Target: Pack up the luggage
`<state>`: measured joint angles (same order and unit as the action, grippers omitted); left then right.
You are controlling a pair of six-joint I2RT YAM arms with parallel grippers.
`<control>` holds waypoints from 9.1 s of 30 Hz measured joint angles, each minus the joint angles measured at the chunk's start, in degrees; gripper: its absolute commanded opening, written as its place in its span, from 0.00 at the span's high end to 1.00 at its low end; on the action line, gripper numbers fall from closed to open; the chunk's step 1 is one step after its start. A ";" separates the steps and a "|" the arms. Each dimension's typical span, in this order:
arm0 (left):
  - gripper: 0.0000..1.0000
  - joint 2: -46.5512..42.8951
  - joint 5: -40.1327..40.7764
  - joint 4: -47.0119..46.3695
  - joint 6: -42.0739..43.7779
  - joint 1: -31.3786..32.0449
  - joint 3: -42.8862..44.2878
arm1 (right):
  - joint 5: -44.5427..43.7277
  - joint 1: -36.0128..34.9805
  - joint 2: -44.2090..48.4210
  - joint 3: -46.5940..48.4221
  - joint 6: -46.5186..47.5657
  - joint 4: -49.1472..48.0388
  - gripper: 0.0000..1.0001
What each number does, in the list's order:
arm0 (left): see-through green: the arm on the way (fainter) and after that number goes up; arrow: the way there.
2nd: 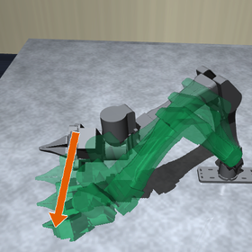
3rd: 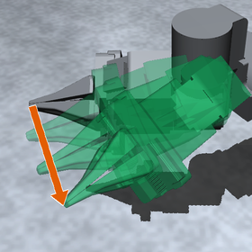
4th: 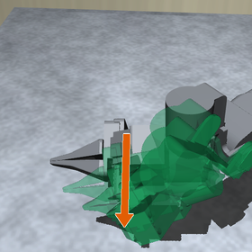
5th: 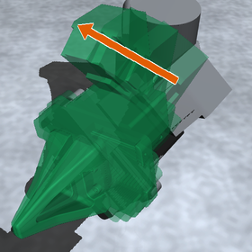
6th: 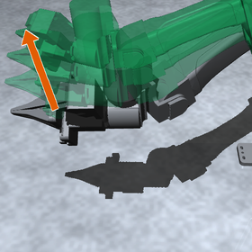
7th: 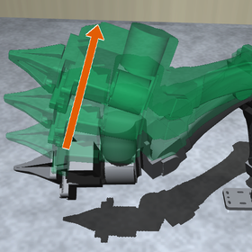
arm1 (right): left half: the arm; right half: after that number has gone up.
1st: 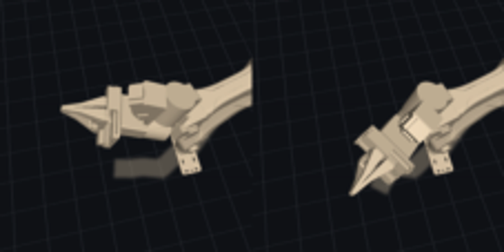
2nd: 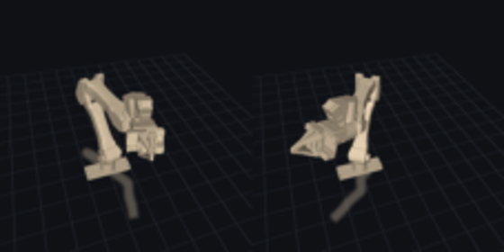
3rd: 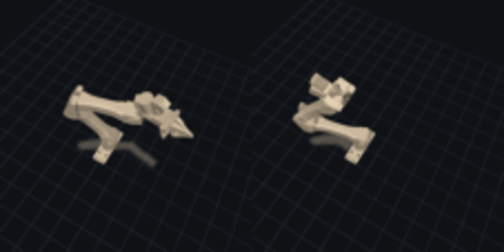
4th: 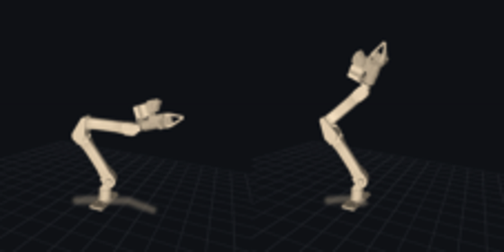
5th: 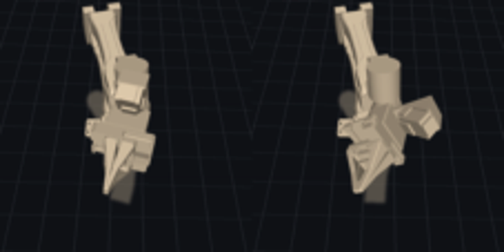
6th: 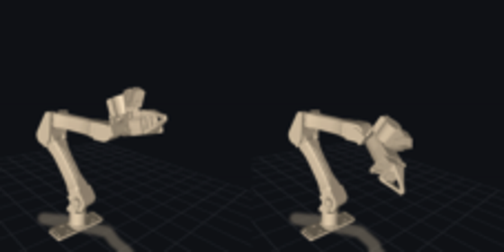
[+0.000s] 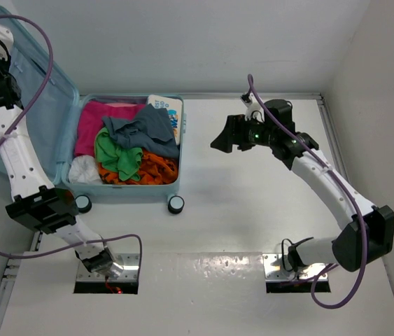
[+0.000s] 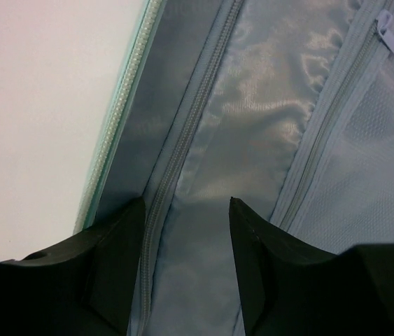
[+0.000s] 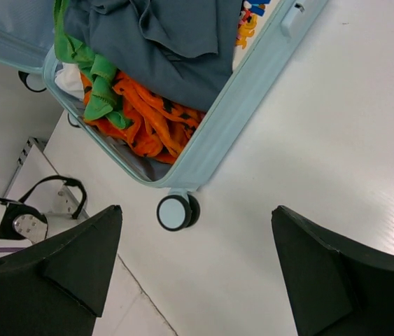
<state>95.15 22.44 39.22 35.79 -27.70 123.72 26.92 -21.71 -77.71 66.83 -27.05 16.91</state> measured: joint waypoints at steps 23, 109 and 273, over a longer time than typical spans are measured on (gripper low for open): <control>0.45 -5.99 -0.24 -2.25 10.78 8.79 2.34 | 0.15 0.96 0.61 -0.81 0.52 0.76 0.14; 0.61 -13.31 -35.08 -8.66 -26.34 10.27 -66.16 | -10.60 -30.08 19.61 -11.78 30.32 13.57 0.29; 0.49 -3.15 -46.66 -30.10 -60.28 13.03 -58.62 | 13.51 36.79 -11.17 12.50 6.86 -1.09 0.28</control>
<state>92.01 -24.23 9.13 -24.49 -14.68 65.10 40.42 15.07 -88.88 79.33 -20.18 15.81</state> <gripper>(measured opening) 0.507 0.722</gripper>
